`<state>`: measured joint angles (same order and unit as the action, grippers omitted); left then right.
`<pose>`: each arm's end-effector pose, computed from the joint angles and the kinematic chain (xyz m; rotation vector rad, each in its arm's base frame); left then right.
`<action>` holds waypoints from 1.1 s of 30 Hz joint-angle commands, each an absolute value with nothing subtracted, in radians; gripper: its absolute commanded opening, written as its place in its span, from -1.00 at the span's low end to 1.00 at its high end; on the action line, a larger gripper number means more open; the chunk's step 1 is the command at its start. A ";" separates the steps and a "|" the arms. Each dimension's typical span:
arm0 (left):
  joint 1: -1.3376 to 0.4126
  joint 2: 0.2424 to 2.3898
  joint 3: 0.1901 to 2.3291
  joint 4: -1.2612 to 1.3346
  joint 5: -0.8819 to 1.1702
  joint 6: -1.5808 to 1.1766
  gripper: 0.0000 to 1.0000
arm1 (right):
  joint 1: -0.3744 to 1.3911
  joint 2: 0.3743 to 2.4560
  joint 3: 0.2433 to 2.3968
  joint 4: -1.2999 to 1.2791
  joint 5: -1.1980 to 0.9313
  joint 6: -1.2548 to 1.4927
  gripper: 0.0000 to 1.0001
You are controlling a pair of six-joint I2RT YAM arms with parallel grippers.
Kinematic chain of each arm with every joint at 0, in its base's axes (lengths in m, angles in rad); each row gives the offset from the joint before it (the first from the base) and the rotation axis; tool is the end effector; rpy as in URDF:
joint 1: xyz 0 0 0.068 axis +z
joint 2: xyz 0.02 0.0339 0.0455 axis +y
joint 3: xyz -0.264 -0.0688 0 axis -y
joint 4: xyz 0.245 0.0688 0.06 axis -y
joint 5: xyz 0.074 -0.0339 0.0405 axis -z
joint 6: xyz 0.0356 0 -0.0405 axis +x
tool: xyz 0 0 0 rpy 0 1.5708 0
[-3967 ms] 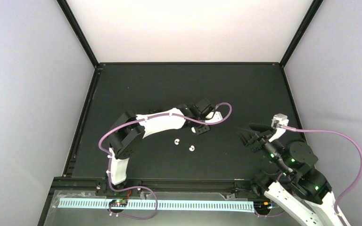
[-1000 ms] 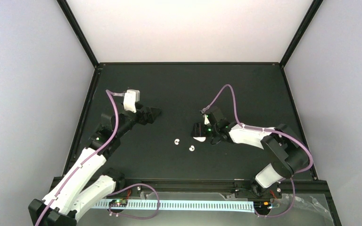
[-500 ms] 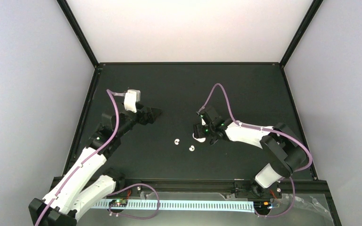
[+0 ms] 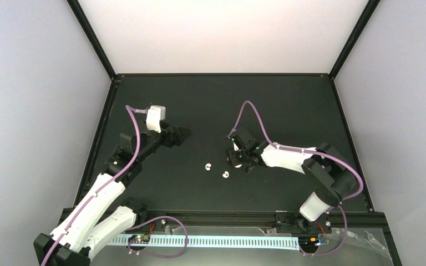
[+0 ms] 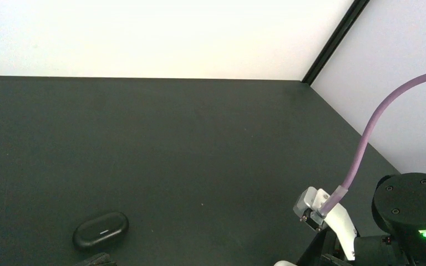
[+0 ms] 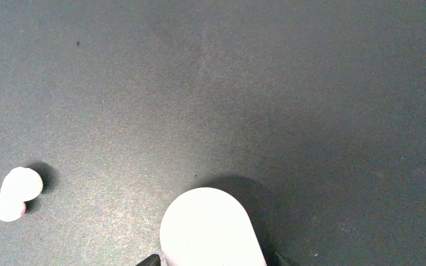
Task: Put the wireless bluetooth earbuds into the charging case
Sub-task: Pick up the charging case at the center of the board.
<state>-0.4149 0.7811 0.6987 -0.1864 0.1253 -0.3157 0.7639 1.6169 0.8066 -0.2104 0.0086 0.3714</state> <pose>0.1694 -0.0795 0.3100 0.1831 1.8748 -0.6223 0.2182 0.2086 0.1476 -0.5128 2.5959 0.3919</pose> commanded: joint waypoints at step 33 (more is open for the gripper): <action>-0.422 0.807 0.752 -0.194 0.170 -0.308 0.98 | 0.866 1.676 0.821 -0.370 0.183 0.350 -0.26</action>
